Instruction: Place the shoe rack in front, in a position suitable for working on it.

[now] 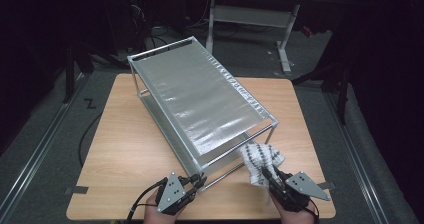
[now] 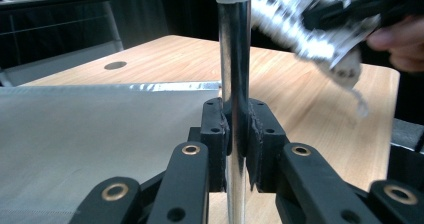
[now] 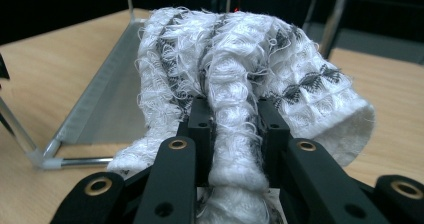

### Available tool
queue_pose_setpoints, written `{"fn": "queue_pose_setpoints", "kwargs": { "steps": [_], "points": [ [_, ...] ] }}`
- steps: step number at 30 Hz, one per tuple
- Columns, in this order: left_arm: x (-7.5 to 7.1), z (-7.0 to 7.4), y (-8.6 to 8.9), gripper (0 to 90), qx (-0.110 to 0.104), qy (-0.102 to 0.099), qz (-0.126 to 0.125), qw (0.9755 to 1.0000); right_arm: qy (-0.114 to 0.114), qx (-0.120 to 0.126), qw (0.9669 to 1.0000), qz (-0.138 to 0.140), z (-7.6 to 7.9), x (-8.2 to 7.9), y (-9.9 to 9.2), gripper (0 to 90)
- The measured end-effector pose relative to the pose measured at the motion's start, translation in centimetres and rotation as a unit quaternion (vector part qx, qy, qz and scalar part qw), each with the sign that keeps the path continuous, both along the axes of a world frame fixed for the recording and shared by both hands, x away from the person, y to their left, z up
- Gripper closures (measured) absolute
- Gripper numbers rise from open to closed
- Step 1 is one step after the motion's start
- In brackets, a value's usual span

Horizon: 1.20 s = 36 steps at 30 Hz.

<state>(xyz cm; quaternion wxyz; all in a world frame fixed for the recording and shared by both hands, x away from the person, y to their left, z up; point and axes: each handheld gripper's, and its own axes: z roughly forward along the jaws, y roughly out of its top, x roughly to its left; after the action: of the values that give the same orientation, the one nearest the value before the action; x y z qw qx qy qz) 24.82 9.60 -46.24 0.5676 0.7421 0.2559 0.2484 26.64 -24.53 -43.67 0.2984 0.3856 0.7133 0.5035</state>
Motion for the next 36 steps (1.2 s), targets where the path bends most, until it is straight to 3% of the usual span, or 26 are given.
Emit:
{"fn": "queue_pose_setpoints", "kwargs": {
  "steps": [4, 10, 19, 20, 23, 25, 26, 27, 30, 32, 36],
  "points": [
    [0.1, 0.0, 0.1, 79.8, -0.002, 0.003, 0.003, 1.0000, -0.029, 0.025, 0.9991, -0.018, 1.6, -0.8, -1.4, 74.7],
    [-0.2, 0.0, 0.1, 79.9, -0.002, 0.005, 0.003, 1.0000, -0.062, 0.047, 0.9969, -0.015, 3.4, -1.5, -1.7, 74.4],
    [-2.1, 0.2, 0.3, 79.6, 0.009, 0.002, 0.014, 0.9999, -0.087, 0.059, 0.9935, 0.044, 5.9, -0.8, 1.7, 74.3],
    [-2.6, 0.1, 0.6, 79.4, 0.010, 0.000, 0.018, 0.9998, -0.091, 0.068, 0.9917, 0.061, 6.6, -0.4, 2.7, 74.2],
    [-3.1, 0.0, 1.0, 79.3, 0.004, -0.001, 0.021, 0.9998, -0.095, 0.073, 0.9897, 0.078, 7.3, 0.0, 3.8, 74.2],
    [-3.4, -0.2, 1.3, 74.6, 0.007, -0.009, 0.023, 0.9997, -0.099, 0.069, 0.9880, 0.096, 7.9, 0.3, 5.1, 74.1],
    [-3.5, -0.5, 1.4, 66.3, 0.008, -0.011, 0.028, 0.9995, -0.102, 0.064, 0.9866, 0.111, 8.1, 0.3, 6.3, 74.0],
    [-3.5, -0.5, 1.4, 64.1, 0.008, -0.011, 0.028, 0.9995, -0.102, 0.064, 0.9866, 0.111, 8.1, 0.3, 6.3, 74.0],
    [-3.2, -1.1, 1.4, 62.0, 0.004, 0.003, 0.026, 0.9997, -0.103, 0.058, 0.9850, 0.125, 7.6, -0.1, 7.7, 73.9],
    [-2.9, -1.7, 1.1, 60.0, 0.016, 0.014, 0.020, 0.9996, -0.098, 0.032, 0.9843, 0.143, 7.3, -0.7, 8.9, 73.9],
    [-2.8, -2.1, 1.0, 62.3, 0.006, 0.034, 0.017, 0.9993, -0.089, 0.002, 0.9836, 0.157, 6.8, -1.6, 10.0, 73.9]
  ]
}}
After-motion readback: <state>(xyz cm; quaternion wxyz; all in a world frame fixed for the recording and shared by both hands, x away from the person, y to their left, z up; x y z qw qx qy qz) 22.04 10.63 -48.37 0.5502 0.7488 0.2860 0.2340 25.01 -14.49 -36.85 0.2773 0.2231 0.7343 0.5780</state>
